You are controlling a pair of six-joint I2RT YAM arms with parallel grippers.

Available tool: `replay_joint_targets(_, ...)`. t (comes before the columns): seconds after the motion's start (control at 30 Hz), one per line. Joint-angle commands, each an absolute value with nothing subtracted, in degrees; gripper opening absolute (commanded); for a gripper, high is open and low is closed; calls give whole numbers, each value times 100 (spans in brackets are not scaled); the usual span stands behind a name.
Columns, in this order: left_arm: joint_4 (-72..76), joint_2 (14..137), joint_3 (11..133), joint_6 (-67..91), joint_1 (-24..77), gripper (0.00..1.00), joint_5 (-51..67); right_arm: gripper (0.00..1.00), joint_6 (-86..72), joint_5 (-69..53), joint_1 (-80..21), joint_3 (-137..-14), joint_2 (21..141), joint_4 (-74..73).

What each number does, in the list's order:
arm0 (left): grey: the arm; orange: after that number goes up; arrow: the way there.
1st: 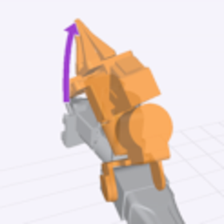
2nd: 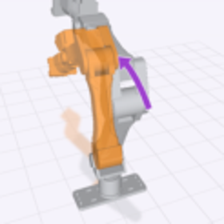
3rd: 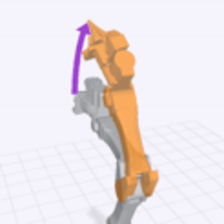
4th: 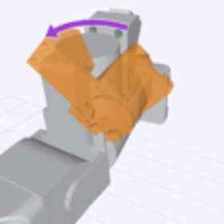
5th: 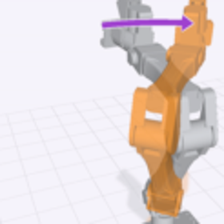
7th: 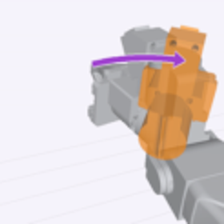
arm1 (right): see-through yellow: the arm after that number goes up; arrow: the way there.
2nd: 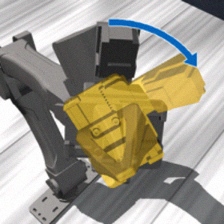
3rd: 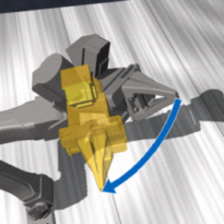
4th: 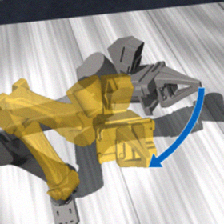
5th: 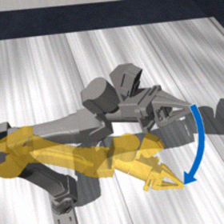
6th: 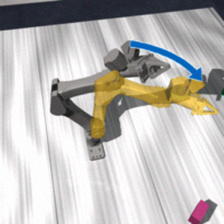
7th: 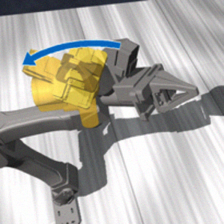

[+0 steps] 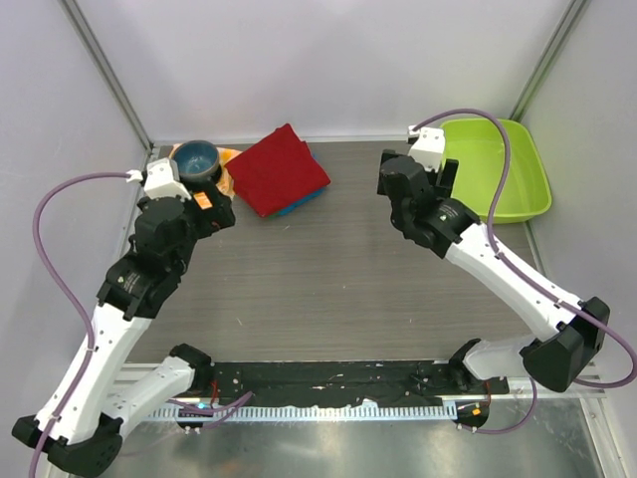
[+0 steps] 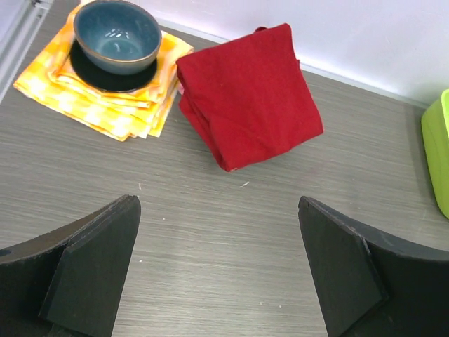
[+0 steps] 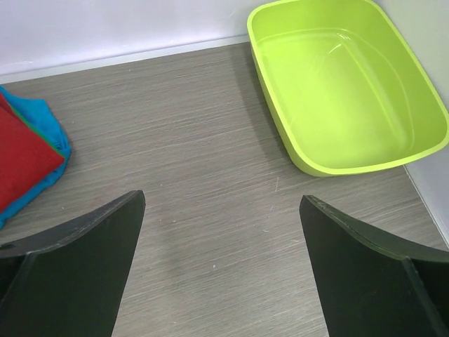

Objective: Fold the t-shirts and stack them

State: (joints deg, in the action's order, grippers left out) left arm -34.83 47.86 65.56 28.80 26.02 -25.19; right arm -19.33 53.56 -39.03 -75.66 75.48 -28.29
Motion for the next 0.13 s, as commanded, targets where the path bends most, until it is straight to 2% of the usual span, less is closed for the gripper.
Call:
replay_joint_targets(0.0,-3472,4702,6636,2654,2619,100,-2996,98,-1757,5379,-3920,-7856,7479,-2820)
replay_joint_targets(0.1,-3454,4702,6609,2663,2619,100,-3032,98,-1933,6002,-3911,-8094,7857,-3172)
